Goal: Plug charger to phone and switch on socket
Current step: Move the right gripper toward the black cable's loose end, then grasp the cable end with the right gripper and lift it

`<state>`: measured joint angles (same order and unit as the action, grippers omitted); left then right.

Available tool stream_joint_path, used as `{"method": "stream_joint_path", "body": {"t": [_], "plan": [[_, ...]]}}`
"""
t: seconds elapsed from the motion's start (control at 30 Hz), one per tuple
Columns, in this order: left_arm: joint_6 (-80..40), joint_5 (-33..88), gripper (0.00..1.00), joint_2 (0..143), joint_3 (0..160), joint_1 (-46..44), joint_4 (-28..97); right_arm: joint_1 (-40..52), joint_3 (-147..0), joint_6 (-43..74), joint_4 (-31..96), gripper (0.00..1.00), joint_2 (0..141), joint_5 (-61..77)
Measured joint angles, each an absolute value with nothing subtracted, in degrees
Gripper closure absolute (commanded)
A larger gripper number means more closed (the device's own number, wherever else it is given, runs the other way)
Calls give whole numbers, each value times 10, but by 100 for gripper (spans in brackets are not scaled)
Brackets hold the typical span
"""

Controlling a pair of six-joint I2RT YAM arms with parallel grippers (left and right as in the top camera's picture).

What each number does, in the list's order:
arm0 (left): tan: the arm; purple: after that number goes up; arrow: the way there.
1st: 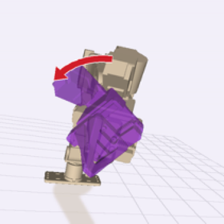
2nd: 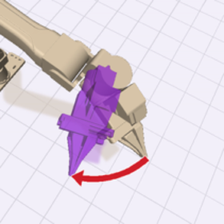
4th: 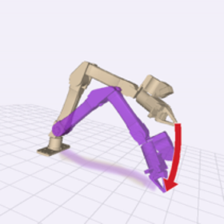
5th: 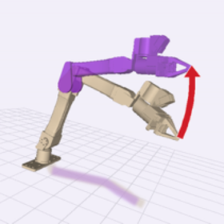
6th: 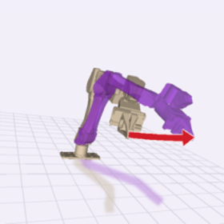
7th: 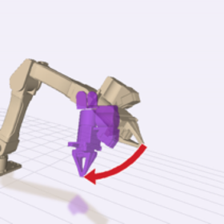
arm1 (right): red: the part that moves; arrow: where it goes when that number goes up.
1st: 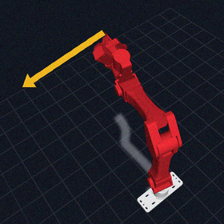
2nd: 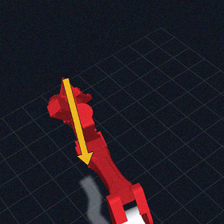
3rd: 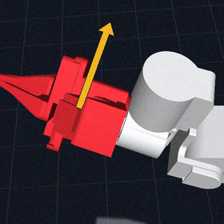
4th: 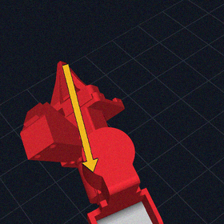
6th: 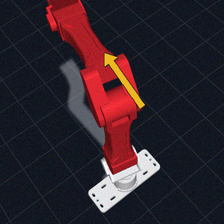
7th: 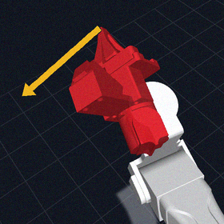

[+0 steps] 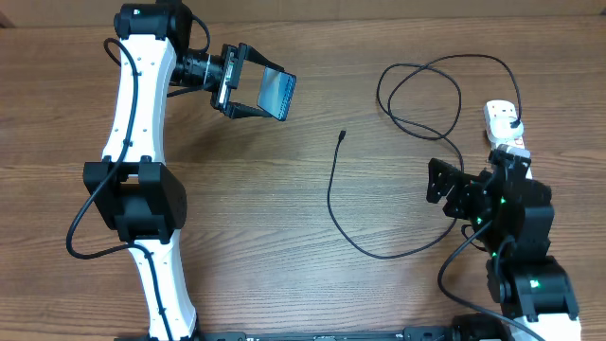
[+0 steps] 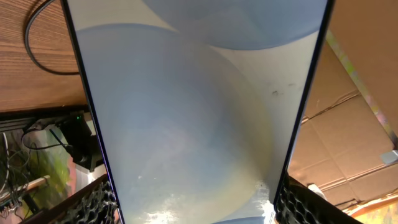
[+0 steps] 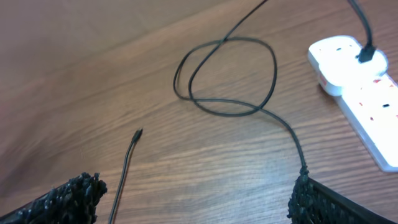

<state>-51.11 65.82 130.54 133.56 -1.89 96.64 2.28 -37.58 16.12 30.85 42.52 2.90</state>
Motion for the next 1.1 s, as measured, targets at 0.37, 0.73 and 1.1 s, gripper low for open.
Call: {"method": "stream_joint_path", "body": {"t": [0.37,0.73,1.1], "plan": [[-511,658,96,1305,1336,-19,966,23,-502,151,444,0,483,82],[-515,660,96,1305,1336,-19,966,23,-604,139,515,0,502,109],[-521,660,96,1305,1336,-19,966,23,-604,203,509,0,542,204]]}}
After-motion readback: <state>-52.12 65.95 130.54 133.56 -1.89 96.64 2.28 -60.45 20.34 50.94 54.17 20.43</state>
